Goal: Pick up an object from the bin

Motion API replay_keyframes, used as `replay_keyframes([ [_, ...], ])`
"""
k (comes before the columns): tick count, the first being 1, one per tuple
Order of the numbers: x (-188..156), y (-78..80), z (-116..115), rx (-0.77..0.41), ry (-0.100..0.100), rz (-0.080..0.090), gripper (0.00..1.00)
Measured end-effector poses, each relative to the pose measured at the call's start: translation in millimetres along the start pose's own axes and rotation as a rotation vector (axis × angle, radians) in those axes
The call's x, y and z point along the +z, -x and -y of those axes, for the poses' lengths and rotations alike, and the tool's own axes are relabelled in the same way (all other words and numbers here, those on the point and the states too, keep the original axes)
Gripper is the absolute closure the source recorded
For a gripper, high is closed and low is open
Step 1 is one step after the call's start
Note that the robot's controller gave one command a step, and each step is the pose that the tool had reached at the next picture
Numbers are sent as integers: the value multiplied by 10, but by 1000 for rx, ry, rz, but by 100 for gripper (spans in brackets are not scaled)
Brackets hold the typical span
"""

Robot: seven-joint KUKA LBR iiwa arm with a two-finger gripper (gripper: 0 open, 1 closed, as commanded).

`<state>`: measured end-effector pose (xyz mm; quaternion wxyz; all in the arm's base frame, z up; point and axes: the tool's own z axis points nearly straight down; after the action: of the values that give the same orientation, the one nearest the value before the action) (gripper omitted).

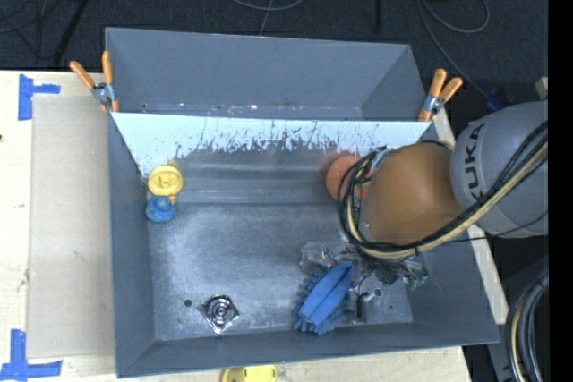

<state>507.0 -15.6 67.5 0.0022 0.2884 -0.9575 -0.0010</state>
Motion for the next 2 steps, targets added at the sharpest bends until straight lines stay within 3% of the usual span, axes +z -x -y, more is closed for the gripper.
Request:
replay_keyframes([
  [1, -18, 92, -39, -231, -2, 4, 100],
  [2, -18, 91, -39, -231, -2, 4, 100],
])
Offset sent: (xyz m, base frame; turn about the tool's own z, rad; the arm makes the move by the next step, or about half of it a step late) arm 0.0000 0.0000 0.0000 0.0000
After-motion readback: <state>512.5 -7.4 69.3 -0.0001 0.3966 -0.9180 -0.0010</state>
